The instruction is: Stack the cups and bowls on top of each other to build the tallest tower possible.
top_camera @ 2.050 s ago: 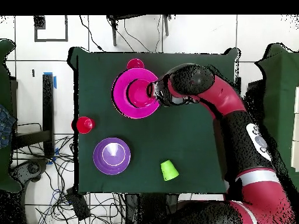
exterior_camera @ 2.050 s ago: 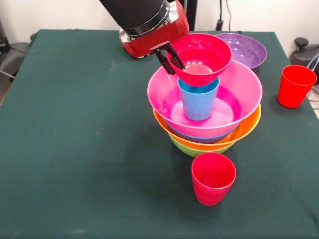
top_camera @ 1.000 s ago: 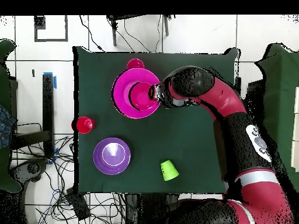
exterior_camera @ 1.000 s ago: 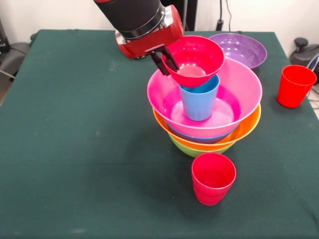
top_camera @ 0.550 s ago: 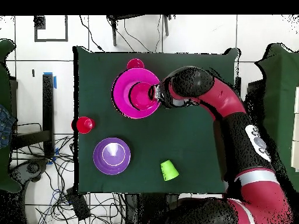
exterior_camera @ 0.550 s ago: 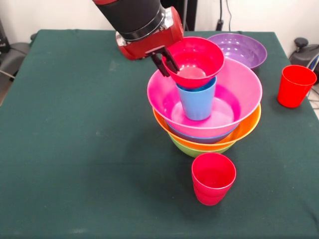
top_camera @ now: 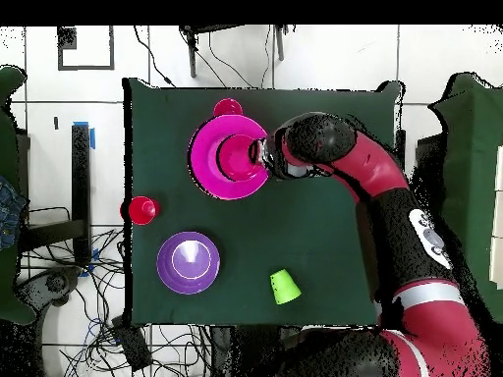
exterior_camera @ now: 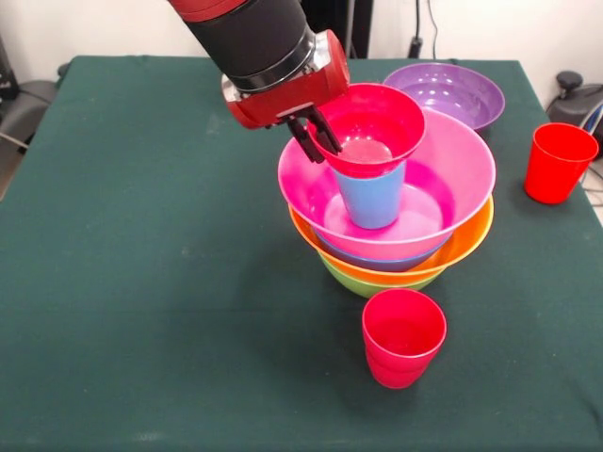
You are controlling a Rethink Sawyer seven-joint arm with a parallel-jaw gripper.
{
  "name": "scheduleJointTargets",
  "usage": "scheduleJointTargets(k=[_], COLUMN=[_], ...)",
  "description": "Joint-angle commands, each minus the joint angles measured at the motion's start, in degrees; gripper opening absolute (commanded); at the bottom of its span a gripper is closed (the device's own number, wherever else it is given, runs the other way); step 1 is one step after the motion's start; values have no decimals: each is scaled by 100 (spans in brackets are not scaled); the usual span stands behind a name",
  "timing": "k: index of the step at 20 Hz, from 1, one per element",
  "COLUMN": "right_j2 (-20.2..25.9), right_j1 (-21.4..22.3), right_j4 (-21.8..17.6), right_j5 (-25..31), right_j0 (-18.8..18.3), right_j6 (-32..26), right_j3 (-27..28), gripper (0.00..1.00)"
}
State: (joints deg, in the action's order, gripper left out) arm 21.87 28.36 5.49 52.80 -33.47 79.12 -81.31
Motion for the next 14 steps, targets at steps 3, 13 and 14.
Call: scheduleJointTargets(k=[3, 13, 14], right_j2=[294, 510, 513], right_j1=[-398, -360, -360], right_j4=[-154, -184, -193], right_j5=[-631, -784, -784], right_j0=[118, 3, 5], right_j6=[246, 43, 39], right_j3=[-228, -367, -367], gripper=[0, 0, 0])
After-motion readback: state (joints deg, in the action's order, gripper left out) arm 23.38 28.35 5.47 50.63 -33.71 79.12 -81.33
